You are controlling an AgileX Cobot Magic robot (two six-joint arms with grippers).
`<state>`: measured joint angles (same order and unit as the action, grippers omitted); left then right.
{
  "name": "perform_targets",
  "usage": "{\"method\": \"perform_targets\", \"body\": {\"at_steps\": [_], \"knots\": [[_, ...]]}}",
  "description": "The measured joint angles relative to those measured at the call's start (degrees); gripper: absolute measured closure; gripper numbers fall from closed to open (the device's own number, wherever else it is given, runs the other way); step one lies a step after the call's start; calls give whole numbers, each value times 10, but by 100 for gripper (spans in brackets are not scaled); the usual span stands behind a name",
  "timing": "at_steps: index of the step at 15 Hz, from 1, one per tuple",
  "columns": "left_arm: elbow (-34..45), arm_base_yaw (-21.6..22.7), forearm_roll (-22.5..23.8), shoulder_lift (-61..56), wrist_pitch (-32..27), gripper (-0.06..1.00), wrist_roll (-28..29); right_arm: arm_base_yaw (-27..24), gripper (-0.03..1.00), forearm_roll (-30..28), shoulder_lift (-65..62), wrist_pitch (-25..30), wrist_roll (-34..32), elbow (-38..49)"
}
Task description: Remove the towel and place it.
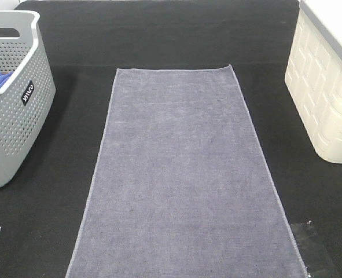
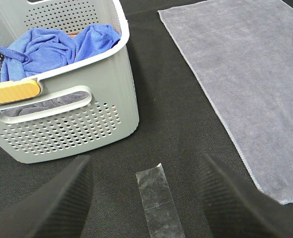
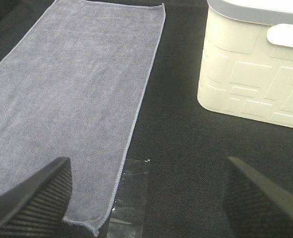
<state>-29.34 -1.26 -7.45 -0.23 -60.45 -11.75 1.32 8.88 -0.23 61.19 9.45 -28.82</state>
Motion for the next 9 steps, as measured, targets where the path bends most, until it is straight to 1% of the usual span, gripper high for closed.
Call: {"method": "perform_targets", "body": {"at_steps": [9], "knots": [[0, 0, 0, 0, 0, 34, 0, 0, 19, 1, 0, 0, 0, 0]]}}
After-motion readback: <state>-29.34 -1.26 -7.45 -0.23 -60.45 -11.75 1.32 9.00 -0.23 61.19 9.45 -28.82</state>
